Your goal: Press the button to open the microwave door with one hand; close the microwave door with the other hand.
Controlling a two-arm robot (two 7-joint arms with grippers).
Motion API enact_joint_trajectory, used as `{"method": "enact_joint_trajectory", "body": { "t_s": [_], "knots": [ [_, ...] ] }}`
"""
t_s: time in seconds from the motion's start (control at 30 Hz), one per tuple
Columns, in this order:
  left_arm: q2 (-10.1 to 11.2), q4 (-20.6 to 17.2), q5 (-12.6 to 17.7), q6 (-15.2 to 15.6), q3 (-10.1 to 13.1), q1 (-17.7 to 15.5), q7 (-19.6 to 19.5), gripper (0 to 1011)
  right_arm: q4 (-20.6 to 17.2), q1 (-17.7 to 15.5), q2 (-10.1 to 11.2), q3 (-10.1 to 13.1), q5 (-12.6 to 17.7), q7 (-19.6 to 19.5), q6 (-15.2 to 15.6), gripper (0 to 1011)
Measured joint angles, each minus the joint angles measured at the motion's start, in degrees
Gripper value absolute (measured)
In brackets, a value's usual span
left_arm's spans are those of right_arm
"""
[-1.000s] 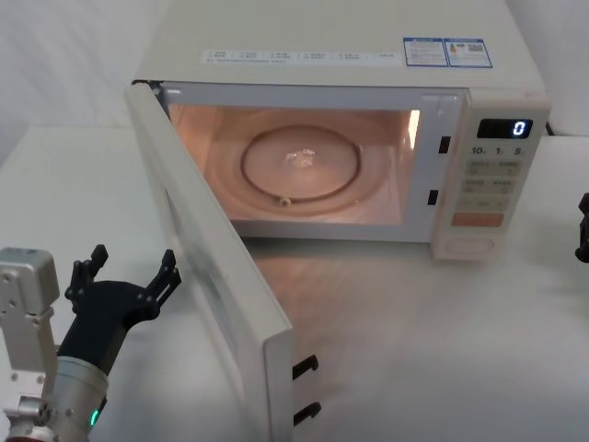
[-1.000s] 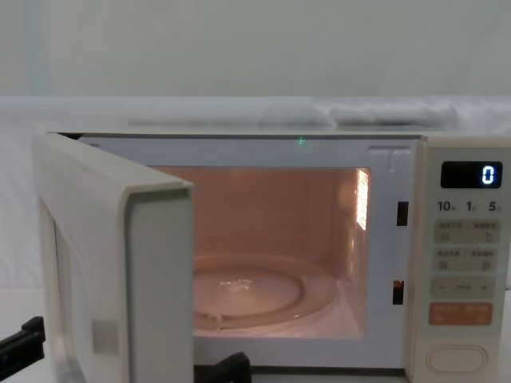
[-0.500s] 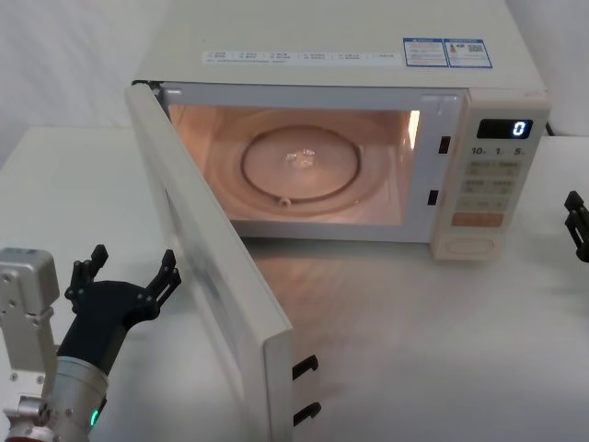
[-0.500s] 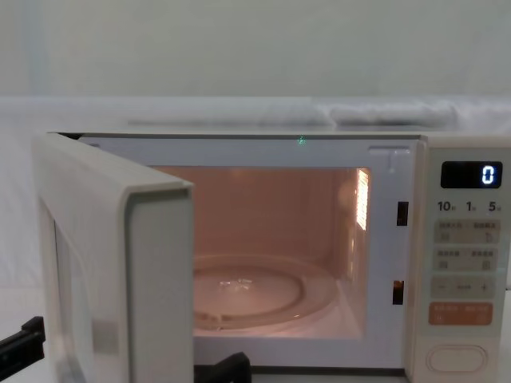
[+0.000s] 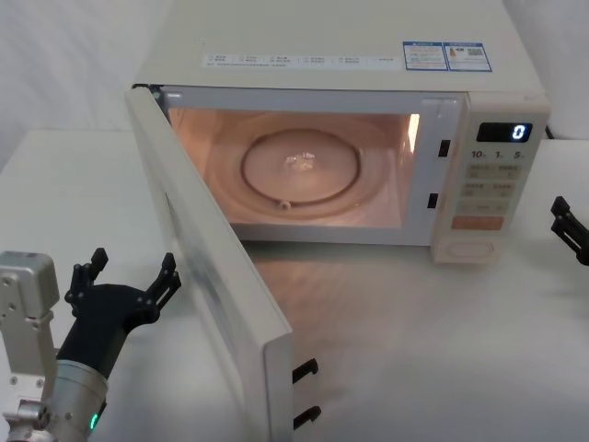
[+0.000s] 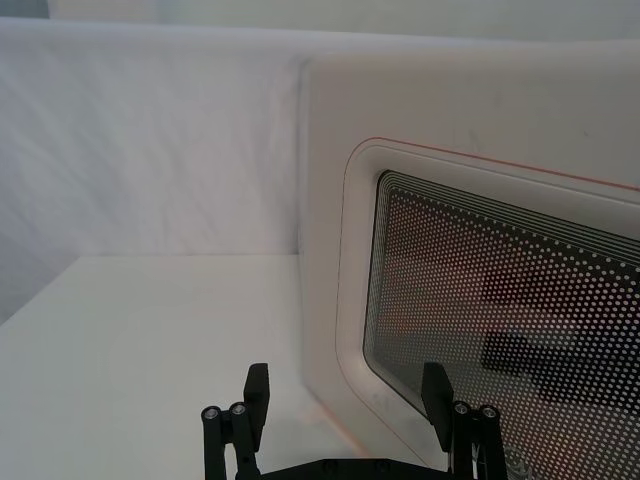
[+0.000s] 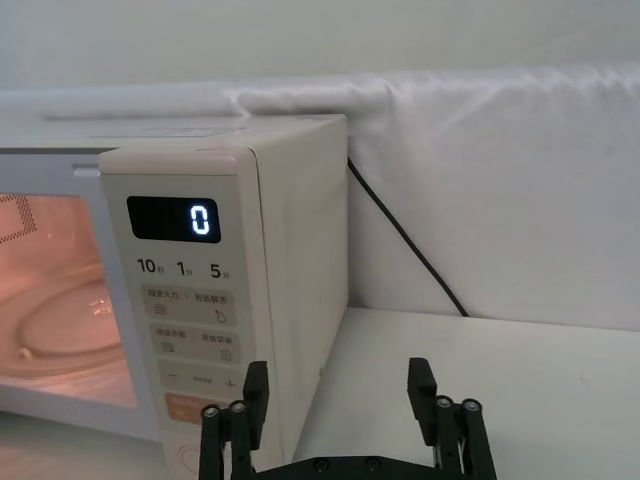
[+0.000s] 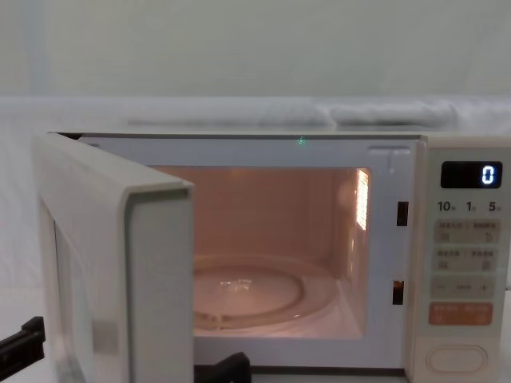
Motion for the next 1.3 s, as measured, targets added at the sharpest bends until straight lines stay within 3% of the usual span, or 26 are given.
{"method": "enact_joint_trajectory", "body": {
  "t_s": [0.17,1.3],
  "knots": [
    [0.0,0.0,0.0,0.0,0.0,0.0,0.0,1001,0.0,0.0,0.0,0.0,0.0,0.0,0.0,1001],
    [0.0,0.0,0.0,0.0,0.0,0.0,0.0,1001,0.0,0.0,0.0,0.0,0.0,0.0,0.0,1002]
  ]
}}
